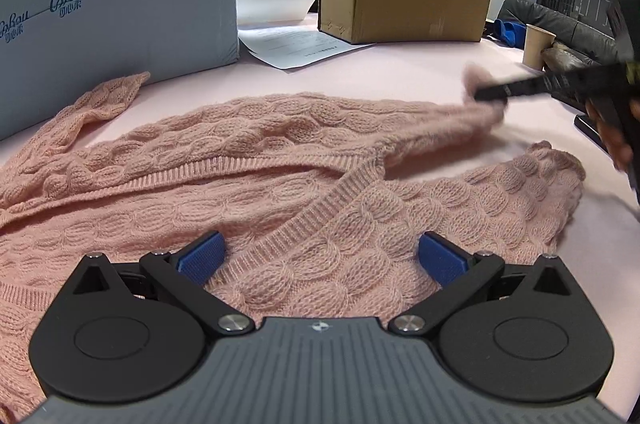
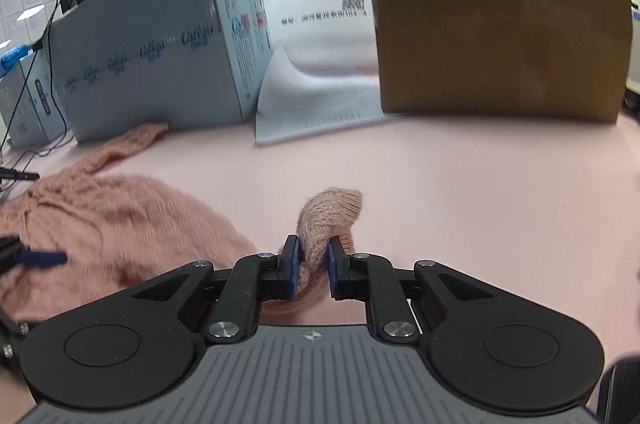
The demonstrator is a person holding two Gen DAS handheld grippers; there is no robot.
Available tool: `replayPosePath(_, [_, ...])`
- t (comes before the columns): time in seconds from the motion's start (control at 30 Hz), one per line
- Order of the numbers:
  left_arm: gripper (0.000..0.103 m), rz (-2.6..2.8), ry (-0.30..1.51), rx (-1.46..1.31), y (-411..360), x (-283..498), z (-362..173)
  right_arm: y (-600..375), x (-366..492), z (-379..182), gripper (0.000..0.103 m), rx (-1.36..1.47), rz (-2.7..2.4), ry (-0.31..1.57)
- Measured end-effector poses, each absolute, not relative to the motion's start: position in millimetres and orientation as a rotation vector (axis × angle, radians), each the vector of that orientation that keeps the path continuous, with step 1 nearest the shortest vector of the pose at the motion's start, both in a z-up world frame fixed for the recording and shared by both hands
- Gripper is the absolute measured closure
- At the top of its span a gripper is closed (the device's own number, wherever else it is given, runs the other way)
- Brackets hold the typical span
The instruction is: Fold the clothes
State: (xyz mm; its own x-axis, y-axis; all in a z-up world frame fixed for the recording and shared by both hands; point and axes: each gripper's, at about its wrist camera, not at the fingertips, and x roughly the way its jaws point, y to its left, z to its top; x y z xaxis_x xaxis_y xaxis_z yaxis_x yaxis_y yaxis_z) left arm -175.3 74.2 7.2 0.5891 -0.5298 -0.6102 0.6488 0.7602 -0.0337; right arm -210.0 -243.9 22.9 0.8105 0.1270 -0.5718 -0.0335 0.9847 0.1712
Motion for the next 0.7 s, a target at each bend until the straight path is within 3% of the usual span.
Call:
replayPosePath(0.07, [0.000,-0.691,0.641,0.202,74.5,-174.2,7.5,-246.8,-220.2,16.9,0.085,0.168,0.088,0.635])
replayPosePath(0.1, [0.000,-0.691,0.641,0.203,74.6,-173.9,7.6,-246.7,-223.9,17.0,0.075,0.161,0.085,0.630])
replayPosePath(0.13, [0.000,-0.691,0.640,0.203,74.8,-174.3,7.6,-246.2,-229.3,17.6,0.057,0.147,0.070,0.622])
replayPosePath(0.2, [0.000,-0.691,0.640,0.204,75.2,-174.6,7.6,-247.9,-238.9,18.9,0.046,0.126,0.037,0.596])
replayPosePath(0.47, [0.000,-0.690,0.638,0.208,75.4,-176.5,8.0,-291.4,-242.8,32.0,0.037,0.344,0.032,0.507])
replayPosePath(0.6, [0.000,-0.690,0.637,0.210,75.4,-176.9,8.0,-283.6,-221.1,34.9,0.039,0.212,0.082,0.572])
replayPosePath(0.67, [0.000,-0.690,0.637,0.211,75.4,-177.0,7.9,-275.8,-207.5,29.3,0.059,0.160,0.124,0.637])
replayPosePath(0.7, [0.000,-0.690,0.637,0.211,75.4,-176.9,7.9,-271.7,-200.5,25.8,0.084,0.142,0.154,0.677])
